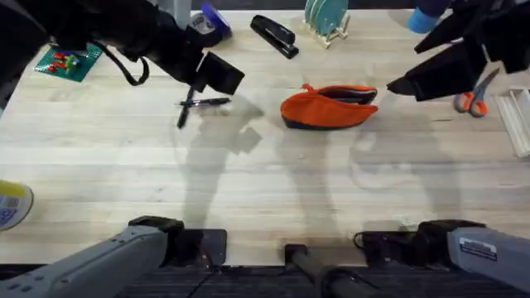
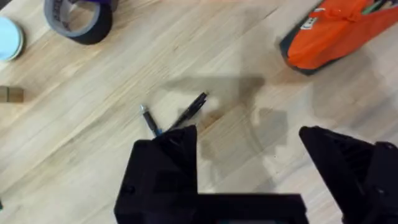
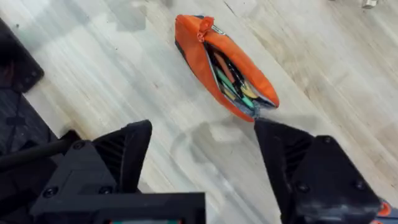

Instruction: Unzip the bag, pick up the pens from the table one at a time and place them inside, then zip the bag closed.

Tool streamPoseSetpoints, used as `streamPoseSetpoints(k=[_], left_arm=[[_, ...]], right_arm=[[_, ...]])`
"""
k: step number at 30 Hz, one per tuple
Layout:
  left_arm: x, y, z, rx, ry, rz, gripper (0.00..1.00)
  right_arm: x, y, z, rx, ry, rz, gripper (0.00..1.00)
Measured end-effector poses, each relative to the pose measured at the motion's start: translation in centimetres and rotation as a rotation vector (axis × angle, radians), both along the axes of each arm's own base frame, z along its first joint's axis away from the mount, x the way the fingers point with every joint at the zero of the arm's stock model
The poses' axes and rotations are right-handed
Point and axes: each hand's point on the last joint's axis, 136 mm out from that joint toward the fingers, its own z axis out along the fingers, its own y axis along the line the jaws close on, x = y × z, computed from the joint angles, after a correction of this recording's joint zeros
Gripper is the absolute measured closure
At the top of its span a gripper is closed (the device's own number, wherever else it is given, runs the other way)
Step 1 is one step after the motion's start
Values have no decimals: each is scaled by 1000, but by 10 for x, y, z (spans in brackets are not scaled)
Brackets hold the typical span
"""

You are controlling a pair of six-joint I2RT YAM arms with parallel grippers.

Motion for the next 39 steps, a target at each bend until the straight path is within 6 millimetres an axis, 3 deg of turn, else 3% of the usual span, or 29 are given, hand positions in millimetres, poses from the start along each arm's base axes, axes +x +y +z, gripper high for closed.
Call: streamPoseSetpoints(k=[10, 18, 39], left_arm=[[4, 16, -2, -26, 43, 230, 7], [4, 25, -5, -7, 58, 310, 7], [-10, 37, -14, 277, 7, -113, 8]], right_arm=[[0, 0, 0, 0, 0, 0, 6], [0, 0, 0, 0, 0, 0, 5], [0, 0, 0, 0, 0, 0, 6]])
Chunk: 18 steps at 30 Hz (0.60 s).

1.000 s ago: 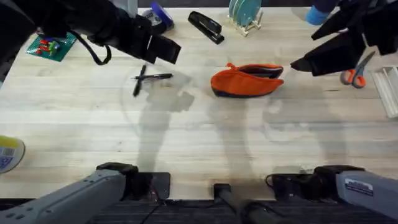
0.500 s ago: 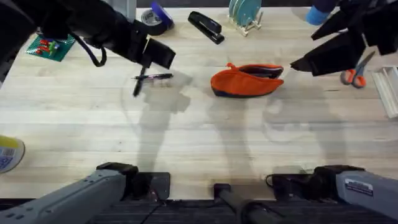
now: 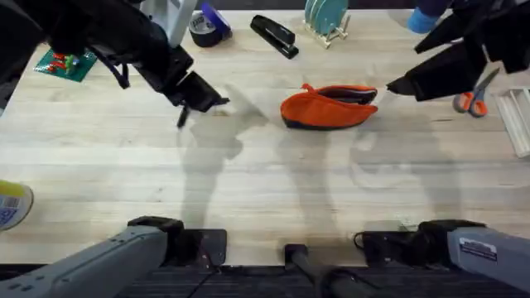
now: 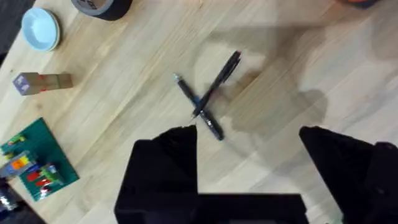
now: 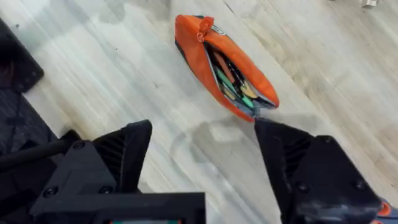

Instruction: Unzip the bag, pick up the pens from the table one at a time and place them inside, then zip the bag closed.

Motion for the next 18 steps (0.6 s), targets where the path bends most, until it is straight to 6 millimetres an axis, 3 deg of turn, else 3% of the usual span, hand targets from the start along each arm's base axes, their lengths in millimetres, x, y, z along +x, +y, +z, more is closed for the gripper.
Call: streamPoseSetpoints(k=[5, 18], left_arm=[[5, 12, -8, 21, 21, -39, 8], [22, 14, -77, 59, 222, -274, 6]], right_arm=[[0, 0, 0, 0, 0, 0, 6], [0, 0, 0, 0, 0, 0, 5]])
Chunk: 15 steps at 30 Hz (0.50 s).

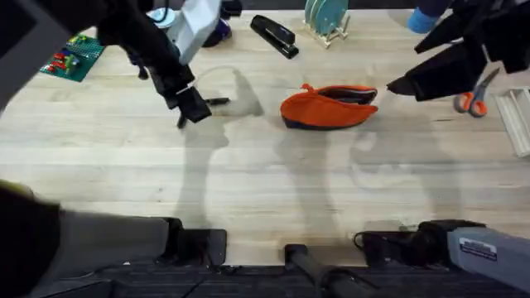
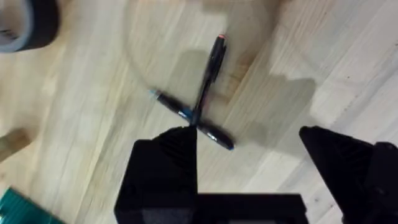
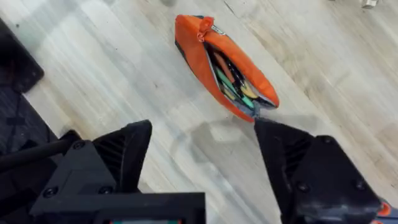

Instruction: Unzip the bag, pick up the pens from the table one at a time and place them inside, then zip the bag closed.

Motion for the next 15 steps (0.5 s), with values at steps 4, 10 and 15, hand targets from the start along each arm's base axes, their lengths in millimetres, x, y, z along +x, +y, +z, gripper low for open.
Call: streamPoseSetpoints(k=[4, 10, 15], left_arm=[[7, 3, -27, 11, 67, -19, 7], [19, 13, -59, 36, 114, -20, 5], [18, 16, -74, 52, 148, -103, 66]], right_arm=[[0, 0, 0, 0, 0, 0, 5], [0, 0, 0, 0, 0, 0, 5], [0, 0, 0, 0, 0, 0, 5]])
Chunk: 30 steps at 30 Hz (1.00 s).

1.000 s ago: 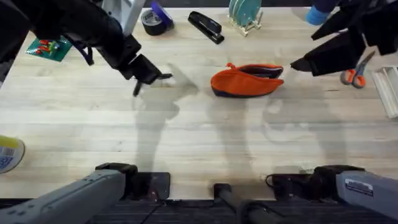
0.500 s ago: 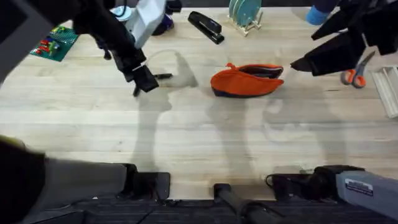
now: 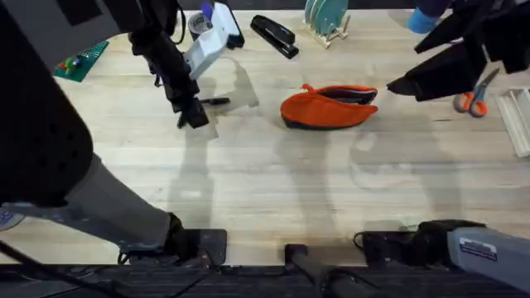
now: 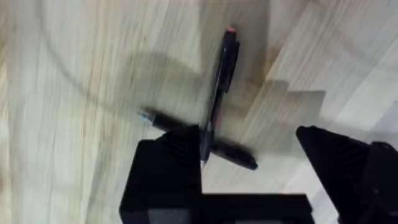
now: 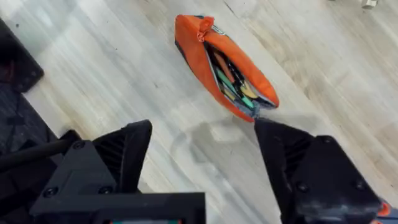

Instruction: Unzip the bag, pick up the pens from the table one at a time and place them inside, then zip the bag closed.

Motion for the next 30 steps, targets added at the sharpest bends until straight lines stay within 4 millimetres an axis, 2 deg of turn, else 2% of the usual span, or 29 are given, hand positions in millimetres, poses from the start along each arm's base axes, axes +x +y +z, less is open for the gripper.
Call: streamPoseSetpoints(k=[10, 14, 21, 27, 28, 30], left_arm=[[5, 2, -28, 7, 38, -76, 81], [10, 3, -30, 11, 34, -83, 121], [17, 4, -31, 15, 16, -85, 376], [17, 4, -31, 15, 14, -85, 440], [17, 4, -31, 15, 14, -83, 510], [15, 3, -31, 11, 22, -84, 804]], right_arm=[[0, 0, 0, 0, 0, 0, 5], [-1, 0, 0, 0, 5, 0, 5], [-6, 0, -2, -1, 28, 0, 6], [-6, 0, -2, -1, 29, 0, 5], [-6, 0, -2, -1, 29, 0, 5], [-6, 0, -2, -1, 29, 0, 5]])
